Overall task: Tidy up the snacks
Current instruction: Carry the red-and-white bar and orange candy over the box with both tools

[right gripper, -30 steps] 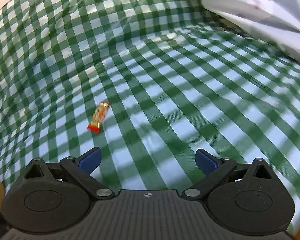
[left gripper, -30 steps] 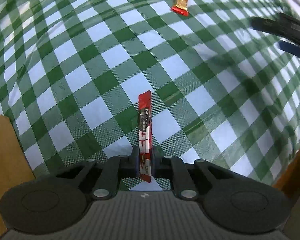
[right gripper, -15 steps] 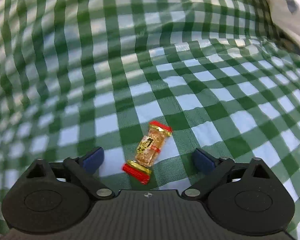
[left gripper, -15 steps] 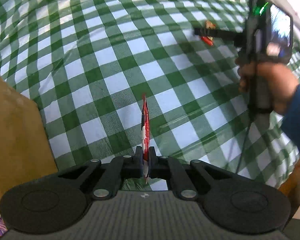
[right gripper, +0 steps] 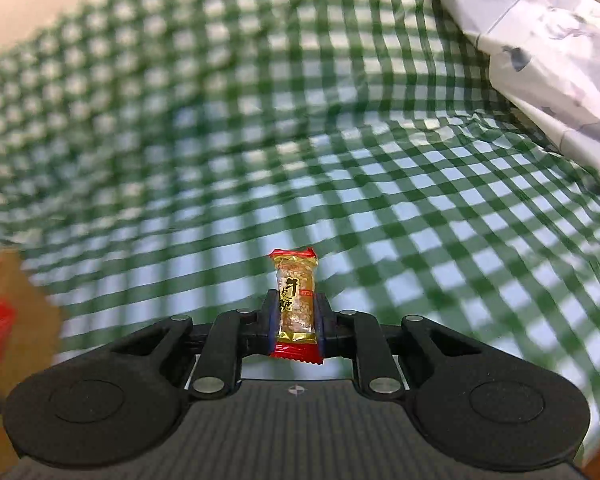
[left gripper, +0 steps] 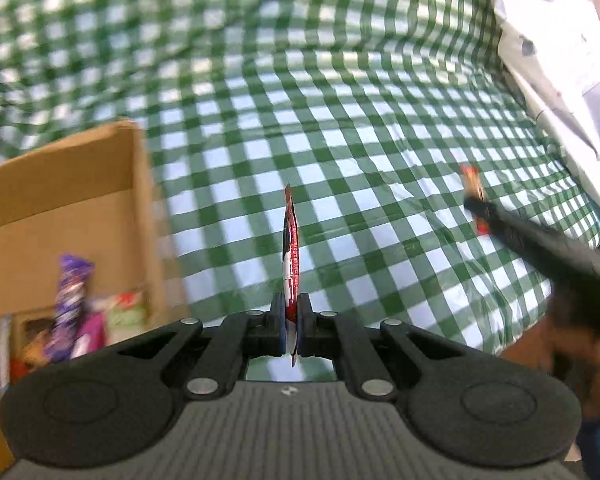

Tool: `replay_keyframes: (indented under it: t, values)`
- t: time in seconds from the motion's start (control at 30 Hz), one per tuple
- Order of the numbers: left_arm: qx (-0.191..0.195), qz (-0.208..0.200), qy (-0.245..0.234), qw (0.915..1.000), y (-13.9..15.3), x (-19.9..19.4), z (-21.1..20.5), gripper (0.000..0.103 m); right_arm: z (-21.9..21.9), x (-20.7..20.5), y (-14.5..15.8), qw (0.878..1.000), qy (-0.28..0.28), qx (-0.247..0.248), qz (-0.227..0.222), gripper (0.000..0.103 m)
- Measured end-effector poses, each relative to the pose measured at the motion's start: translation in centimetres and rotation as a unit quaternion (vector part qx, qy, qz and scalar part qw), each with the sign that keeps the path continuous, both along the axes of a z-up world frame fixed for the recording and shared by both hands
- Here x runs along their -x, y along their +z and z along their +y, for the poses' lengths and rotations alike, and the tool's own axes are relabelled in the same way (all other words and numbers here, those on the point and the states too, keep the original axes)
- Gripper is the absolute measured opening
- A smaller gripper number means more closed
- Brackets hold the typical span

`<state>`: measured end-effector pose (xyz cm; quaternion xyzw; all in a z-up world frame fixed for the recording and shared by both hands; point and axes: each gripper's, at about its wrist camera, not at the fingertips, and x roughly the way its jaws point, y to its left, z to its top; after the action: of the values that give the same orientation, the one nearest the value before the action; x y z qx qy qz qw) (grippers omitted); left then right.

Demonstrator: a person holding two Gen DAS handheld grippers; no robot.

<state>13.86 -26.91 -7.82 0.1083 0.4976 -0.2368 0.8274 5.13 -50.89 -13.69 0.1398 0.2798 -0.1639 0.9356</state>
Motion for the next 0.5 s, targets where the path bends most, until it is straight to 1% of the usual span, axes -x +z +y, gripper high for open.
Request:
replay_keyframes:
  t: [0.07, 0.13, 0.27, 0.37, 0.5]
  values:
    - [-0.004, -0.019, 0.012, 0.9997, 1.5, 2.0, 2.3, 0.005, 4.2, 3.1, 1.5, 1.0, 0.022, -0.013, -0.01, 0.018]
    - [-0.01, -0.038, 0.028, 0.9988, 3.1, 4.0, 5.0, 0.005, 7.9, 5.6, 2.5, 0.998, 0.048, -0.037, -0.017, 0.018]
    - [-0.019, -0.057, 0.07, 0.9958, 4.9, 8.2, 10.7, 0.005, 15.3, 9.8, 4.4, 0.991, 0.116, -0.067, -0.018, 0.018]
    - [-0.025, -0.074, 0.102, 0.9917, 5.8, 10.9, 15.4, 0.005, 20.5, 11.8, 5.6, 0.983, 0.168, -0.065, -0.017, 0.018]
    - [-0.023, -0.09, 0.148, 0.9847, 6.4, 14.1, 20.4, 0.005, 25.4, 13.7, 6.5, 0.975, 0.217, -0.045, -0.021, 0.018]
